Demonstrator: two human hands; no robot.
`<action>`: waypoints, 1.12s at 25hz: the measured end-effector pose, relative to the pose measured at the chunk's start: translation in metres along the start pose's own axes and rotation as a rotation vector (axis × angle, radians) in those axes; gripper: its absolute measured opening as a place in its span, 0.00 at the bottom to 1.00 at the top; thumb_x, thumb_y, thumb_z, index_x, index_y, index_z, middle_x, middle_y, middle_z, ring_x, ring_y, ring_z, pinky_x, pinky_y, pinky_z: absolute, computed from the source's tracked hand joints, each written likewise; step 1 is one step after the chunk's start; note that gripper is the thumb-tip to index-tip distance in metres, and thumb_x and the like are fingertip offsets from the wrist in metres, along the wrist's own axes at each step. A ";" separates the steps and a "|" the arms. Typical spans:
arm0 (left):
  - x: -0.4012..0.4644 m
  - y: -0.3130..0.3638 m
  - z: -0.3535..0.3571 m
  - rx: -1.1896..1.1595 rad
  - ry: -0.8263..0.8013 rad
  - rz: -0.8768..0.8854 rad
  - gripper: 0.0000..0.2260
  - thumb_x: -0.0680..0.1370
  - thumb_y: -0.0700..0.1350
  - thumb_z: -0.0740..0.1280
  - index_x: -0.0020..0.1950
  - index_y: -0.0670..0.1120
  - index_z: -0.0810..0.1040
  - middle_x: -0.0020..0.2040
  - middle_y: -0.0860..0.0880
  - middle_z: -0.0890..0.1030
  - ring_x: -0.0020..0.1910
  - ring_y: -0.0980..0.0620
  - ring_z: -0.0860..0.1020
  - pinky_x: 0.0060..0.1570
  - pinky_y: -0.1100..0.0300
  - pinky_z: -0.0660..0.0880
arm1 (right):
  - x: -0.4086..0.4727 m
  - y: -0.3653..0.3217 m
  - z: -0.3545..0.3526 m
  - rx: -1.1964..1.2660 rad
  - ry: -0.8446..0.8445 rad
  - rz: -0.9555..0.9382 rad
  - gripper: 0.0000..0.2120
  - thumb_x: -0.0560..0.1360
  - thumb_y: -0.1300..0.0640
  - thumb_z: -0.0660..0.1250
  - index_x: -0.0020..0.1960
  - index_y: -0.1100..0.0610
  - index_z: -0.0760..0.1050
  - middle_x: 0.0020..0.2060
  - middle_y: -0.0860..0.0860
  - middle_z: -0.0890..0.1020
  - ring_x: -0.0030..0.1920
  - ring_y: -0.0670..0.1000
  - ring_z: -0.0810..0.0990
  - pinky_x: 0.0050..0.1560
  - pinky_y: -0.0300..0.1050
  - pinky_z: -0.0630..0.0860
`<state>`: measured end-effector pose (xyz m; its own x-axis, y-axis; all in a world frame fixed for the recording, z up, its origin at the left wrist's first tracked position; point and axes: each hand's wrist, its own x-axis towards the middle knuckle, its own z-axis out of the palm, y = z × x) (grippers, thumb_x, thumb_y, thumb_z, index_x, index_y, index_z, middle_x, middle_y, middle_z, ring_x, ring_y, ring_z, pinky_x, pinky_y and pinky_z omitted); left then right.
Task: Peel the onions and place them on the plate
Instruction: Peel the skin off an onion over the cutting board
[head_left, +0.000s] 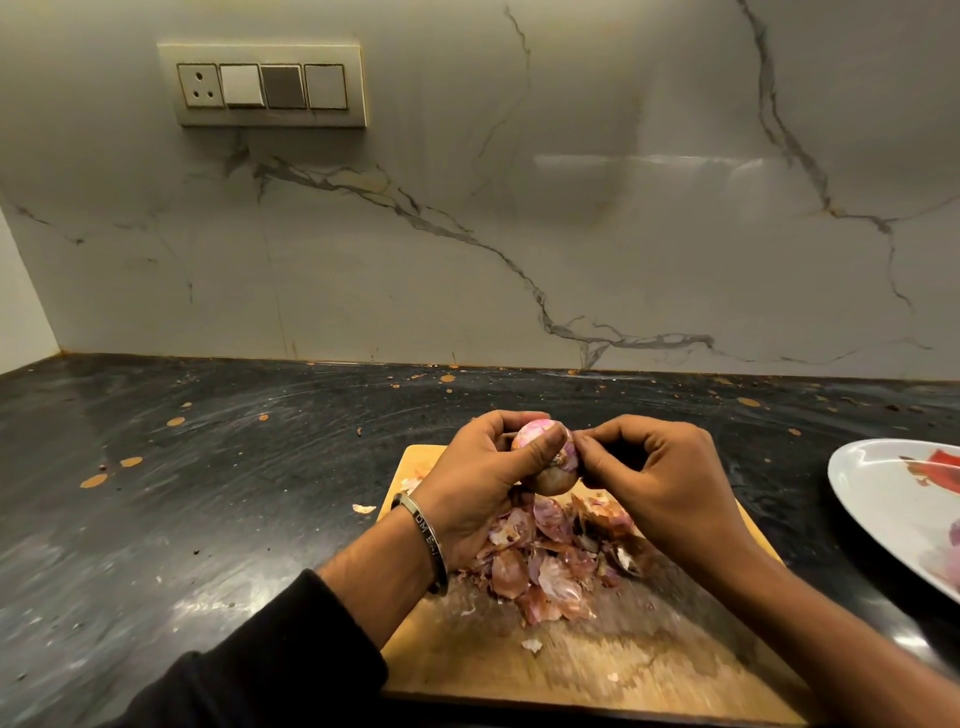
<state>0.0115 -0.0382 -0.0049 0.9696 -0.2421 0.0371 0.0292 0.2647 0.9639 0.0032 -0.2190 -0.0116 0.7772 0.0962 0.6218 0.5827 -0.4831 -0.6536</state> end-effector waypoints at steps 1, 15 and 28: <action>0.000 0.000 0.000 0.000 -0.002 0.000 0.25 0.66 0.46 0.73 0.61 0.41 0.76 0.56 0.40 0.81 0.47 0.49 0.84 0.41 0.58 0.81 | 0.000 0.000 -0.001 0.005 0.001 0.000 0.03 0.75 0.58 0.72 0.46 0.53 0.85 0.36 0.47 0.86 0.37 0.45 0.85 0.38 0.48 0.84; -0.001 0.001 0.000 -0.048 -0.031 -0.008 0.26 0.66 0.45 0.73 0.62 0.40 0.75 0.56 0.40 0.82 0.45 0.51 0.84 0.41 0.59 0.81 | 0.001 0.003 -0.001 0.005 0.012 -0.021 0.02 0.74 0.60 0.74 0.46 0.56 0.85 0.36 0.47 0.86 0.37 0.45 0.85 0.39 0.46 0.83; 0.002 0.002 -0.004 -0.008 -0.047 -0.016 0.23 0.66 0.46 0.73 0.60 0.41 0.78 0.52 0.42 0.83 0.46 0.49 0.84 0.41 0.57 0.82 | 0.001 0.005 -0.002 0.080 -0.037 -0.008 0.05 0.75 0.58 0.72 0.49 0.56 0.85 0.38 0.49 0.86 0.38 0.47 0.86 0.38 0.46 0.84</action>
<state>0.0144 -0.0342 -0.0041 0.9564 -0.2902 0.0347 0.0464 0.2677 0.9624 0.0065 -0.2228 -0.0130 0.7801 0.1325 0.6114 0.6046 -0.4110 -0.6823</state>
